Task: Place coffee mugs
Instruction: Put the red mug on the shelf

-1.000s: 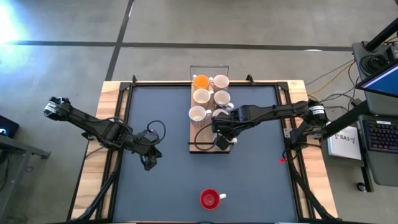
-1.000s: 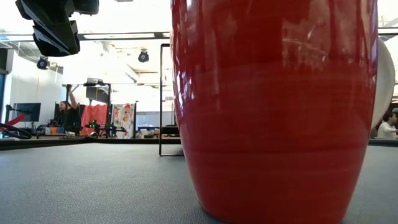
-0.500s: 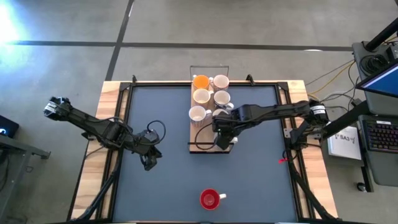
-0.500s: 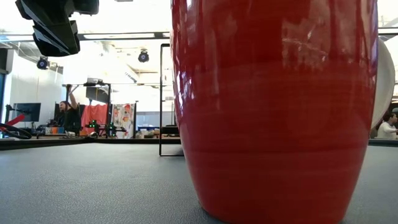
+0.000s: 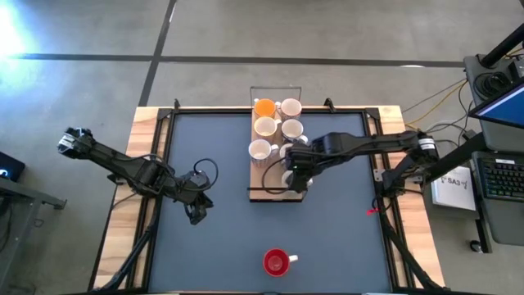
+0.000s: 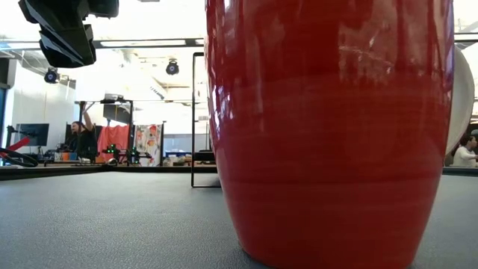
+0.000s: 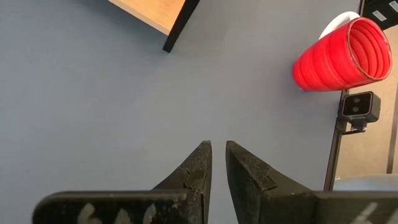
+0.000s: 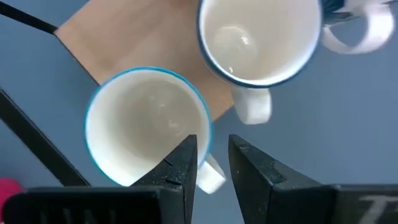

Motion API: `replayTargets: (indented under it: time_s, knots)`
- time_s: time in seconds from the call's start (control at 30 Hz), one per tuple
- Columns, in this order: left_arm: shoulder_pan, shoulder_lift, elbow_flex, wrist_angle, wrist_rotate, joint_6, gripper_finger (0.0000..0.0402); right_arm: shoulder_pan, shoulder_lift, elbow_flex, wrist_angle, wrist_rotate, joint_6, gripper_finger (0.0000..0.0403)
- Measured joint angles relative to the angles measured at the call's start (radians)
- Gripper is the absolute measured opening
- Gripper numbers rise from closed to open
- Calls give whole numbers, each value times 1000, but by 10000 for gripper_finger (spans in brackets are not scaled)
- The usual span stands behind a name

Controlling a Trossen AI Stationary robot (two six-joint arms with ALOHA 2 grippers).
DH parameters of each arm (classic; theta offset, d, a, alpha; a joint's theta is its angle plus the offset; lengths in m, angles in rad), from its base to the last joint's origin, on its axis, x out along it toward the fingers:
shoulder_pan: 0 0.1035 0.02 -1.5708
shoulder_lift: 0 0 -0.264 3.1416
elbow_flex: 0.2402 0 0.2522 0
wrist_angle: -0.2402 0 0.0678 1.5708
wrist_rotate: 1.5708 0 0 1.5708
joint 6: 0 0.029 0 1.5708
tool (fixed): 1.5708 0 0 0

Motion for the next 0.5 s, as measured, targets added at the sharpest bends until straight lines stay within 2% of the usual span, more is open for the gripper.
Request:
replayTargets:
  time_s: [0.3, 0.5]
  knots:
    - [0, 0, 0, 55, 0, -53, 29, 3, -48, 0, -30, 2, 75, 77]
    - [-1, 0, 0, 107, 0, -54, 29, 48, -70, 0, -30, 5, 150, 73]
